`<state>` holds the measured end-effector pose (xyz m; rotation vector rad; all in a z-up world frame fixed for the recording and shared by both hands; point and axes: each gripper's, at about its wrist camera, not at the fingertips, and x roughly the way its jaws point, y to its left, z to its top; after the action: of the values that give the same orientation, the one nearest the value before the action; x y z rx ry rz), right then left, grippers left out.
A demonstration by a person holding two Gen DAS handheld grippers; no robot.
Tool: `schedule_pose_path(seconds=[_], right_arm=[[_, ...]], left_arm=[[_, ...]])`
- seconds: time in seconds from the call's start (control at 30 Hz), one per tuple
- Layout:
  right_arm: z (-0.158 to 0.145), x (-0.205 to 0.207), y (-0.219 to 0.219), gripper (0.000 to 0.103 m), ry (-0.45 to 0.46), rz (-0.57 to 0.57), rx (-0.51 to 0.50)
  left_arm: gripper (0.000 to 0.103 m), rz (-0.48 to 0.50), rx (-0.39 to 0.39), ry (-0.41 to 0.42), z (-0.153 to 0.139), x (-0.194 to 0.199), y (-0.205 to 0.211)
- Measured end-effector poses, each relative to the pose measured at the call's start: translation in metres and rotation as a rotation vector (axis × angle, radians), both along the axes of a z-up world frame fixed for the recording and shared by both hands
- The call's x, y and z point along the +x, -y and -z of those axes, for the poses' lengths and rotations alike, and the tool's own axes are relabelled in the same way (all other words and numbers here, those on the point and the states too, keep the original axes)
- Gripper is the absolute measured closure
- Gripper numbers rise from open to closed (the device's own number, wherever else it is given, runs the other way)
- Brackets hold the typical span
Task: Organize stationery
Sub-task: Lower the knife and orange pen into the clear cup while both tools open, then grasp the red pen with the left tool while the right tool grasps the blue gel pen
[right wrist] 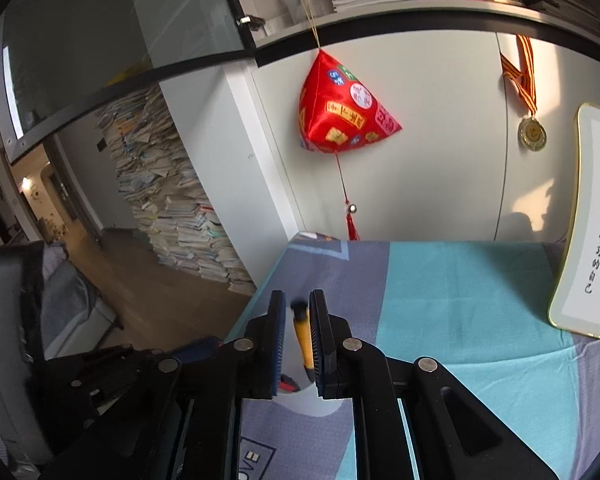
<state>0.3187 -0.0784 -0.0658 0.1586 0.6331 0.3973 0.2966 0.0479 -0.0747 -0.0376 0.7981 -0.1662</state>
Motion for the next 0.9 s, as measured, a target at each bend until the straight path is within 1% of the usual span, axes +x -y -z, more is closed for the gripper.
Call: schedule_pose_path(seconds=[0.03,0.07,0.13,0.17,0.2,0.23,0.27,0.3,0.33,0.4,0.43,0.53,0.63,0.7,0.8,0.9], right_arm=[[-0.001,-0.004,0.002,0.077,0.009,0.016,-0.009],[-0.005,-0.009,0.006,0.072,0.027,0.030,-0.006],[-0.017,-0.024,0.016,0.050,0.067,0.047,0.002],[-0.024,-0.032,0.022,0.044,0.086,0.053,0.001],[-0.031,-0.041,0.030,0.034,0.107,0.062,0.000],[-0.037,-0.051,0.038,0.025,0.128,0.070,-0.004],[-0.041,-0.060,0.047,0.020,0.150,0.075,-0.011],[-0.044,-0.068,0.056,0.012,0.163,0.081,-0.033],[-0.046,-0.075,0.065,0.008,0.160,0.086,-0.071],[-0.044,-0.085,0.083,0.008,0.121,0.118,-0.144],[-0.039,-0.090,0.095,0.008,0.091,0.131,-0.156],[-0.014,-0.106,0.127,0.008,-0.037,0.154,-0.138],[0.020,-0.129,0.145,0.008,-0.131,0.177,-0.161],[0.041,-0.147,0.154,0.008,-0.172,0.196,-0.166],[0.068,-0.170,0.169,0.008,-0.227,0.212,-0.138],[0.087,-0.186,0.178,0.008,-0.260,0.234,-0.119]], left_arm=[[0.044,-0.007,-0.011,0.017,-0.005,-0.005,-0.002],[0.041,-0.012,-0.009,0.039,-0.010,-0.010,-0.003],[0.039,-0.022,0.006,0.089,-0.023,-0.025,-0.005],[0.038,-0.024,0.007,0.103,-0.028,-0.032,-0.006],[0.033,-0.022,0.005,0.116,-0.033,-0.040,-0.006],[0.026,-0.017,0.002,0.128,-0.038,-0.048,-0.007],[0.022,-0.015,0.004,0.142,-0.041,-0.058,-0.007],[0.018,-0.015,0.010,0.155,-0.042,-0.069,-0.006],[0.016,-0.012,0.020,0.165,-0.043,-0.081,-0.005],[0.014,0.000,0.028,0.174,-0.038,-0.102,-0.003],[0.011,0.003,0.028,0.175,-0.034,-0.112,-0.001],[0.010,0.017,0.037,0.154,-0.018,-0.134,0.012],[0.010,0.053,0.075,0.114,0.003,-0.145,0.032],[0.010,0.067,0.103,0.081,0.018,-0.149,0.046],[0.010,0.106,0.126,0.020,0.042,-0.153,0.065],[0.010,0.099,0.122,-0.007,0.059,-0.155,0.077]])
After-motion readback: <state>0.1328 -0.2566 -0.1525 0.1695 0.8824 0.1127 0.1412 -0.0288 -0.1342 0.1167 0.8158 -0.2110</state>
